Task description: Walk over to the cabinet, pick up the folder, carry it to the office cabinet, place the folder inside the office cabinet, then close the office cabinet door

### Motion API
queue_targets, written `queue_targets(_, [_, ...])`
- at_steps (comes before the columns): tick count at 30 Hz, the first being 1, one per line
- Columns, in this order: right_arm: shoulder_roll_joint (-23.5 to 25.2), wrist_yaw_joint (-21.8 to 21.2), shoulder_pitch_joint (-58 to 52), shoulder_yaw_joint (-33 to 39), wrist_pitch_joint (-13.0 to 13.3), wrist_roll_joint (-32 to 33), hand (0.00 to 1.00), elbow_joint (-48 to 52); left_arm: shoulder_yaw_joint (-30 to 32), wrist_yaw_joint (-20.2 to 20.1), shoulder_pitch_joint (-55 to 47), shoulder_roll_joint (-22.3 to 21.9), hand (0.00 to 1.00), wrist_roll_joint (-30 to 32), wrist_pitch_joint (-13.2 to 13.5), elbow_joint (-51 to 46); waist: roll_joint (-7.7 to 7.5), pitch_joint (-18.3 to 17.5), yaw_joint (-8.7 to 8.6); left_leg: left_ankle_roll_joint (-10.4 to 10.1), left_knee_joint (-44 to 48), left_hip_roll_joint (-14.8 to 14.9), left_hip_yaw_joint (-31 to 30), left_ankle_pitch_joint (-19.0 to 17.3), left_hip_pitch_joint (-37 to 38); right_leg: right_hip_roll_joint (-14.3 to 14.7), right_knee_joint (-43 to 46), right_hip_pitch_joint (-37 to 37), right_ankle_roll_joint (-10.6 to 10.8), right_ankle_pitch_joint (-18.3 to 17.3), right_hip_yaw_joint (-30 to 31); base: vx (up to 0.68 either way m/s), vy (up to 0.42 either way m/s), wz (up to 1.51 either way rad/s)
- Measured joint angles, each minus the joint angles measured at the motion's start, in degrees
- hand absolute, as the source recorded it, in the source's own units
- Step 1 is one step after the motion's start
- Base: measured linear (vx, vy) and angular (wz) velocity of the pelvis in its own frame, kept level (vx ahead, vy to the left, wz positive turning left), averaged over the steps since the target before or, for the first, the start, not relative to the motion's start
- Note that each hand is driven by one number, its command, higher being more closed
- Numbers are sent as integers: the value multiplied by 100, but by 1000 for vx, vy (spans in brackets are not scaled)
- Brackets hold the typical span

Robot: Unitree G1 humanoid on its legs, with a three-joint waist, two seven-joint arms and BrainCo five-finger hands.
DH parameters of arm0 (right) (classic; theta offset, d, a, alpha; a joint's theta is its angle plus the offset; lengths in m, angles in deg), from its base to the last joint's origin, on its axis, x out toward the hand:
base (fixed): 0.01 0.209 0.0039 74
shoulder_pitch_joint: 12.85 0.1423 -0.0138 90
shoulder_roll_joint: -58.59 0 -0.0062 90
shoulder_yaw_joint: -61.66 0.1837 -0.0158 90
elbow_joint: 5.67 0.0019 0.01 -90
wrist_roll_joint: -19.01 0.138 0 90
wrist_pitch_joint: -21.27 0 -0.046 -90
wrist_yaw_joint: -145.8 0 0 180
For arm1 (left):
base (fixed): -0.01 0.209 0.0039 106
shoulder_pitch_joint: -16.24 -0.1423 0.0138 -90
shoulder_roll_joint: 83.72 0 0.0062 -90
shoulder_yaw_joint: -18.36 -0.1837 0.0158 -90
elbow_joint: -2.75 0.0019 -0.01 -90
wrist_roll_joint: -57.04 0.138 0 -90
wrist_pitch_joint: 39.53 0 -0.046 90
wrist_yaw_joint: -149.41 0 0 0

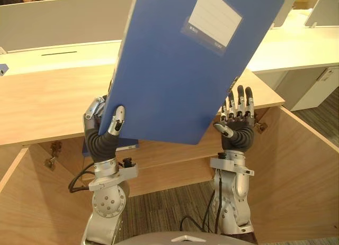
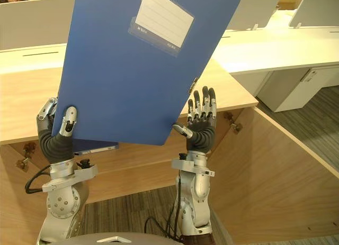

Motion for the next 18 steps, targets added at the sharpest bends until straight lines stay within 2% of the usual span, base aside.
queue_targets(9, [-72, -134, 112, -184, -1, 79, 0, -1, -118, -174, 0, 4, 100, -193, 92, 102, -15, -8, 23, 4, -32, -6, -87, 26, -45, -6, -1, 0, 4, -3, -78, -1, -1, 5])
queue_targets(18, [-145, -283, 174, -227, -16, 213, 0, -53, -248, -290, 0, 5, 100, -416, 173, 273, -107, -72, 46, 13, -34, -7, -205, 108, -120, -10, 20, -19, 5, -3, -187, -9, -7, 6])
